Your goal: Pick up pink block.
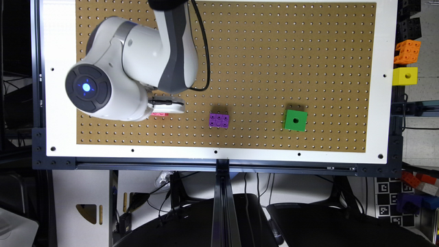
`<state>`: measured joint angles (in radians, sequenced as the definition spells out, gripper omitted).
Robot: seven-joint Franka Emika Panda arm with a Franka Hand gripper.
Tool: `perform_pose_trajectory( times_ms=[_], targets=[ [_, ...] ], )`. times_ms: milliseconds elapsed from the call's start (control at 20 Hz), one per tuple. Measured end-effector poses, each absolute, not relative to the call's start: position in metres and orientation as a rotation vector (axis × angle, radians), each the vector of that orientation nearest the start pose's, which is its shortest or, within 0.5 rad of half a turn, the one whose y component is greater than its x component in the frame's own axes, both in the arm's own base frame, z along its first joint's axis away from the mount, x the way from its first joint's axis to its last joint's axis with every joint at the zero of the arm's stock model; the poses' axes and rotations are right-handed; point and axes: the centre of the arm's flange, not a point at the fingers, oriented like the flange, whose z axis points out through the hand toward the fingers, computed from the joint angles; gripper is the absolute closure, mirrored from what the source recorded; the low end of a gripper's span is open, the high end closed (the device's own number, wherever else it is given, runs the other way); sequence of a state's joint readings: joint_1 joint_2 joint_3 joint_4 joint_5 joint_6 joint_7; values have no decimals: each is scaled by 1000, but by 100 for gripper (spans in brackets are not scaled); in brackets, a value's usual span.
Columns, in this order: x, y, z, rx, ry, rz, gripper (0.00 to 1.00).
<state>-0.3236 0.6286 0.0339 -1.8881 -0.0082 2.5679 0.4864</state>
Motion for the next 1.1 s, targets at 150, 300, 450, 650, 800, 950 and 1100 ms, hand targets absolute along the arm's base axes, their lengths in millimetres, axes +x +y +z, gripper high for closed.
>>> perform_pose_trajectory(
  times_ms=[150, 300, 450, 650, 800, 950, 1100],
  targets=[
    [612, -183, 176, -2888, 1181, -82, 0],
    [612, -183, 174, -2888, 1181, -79, 0],
    [612, -184, 175, -2888, 1182, -81, 100],
    [612, -184, 175, -2888, 1182, -81, 100],
    [612, -184, 175, -2888, 1182, -80, 100],
    [612, -184, 175, -2888, 1182, -80, 100],
    [612, -184, 175, -2888, 1182, -79, 100]
  ],
)
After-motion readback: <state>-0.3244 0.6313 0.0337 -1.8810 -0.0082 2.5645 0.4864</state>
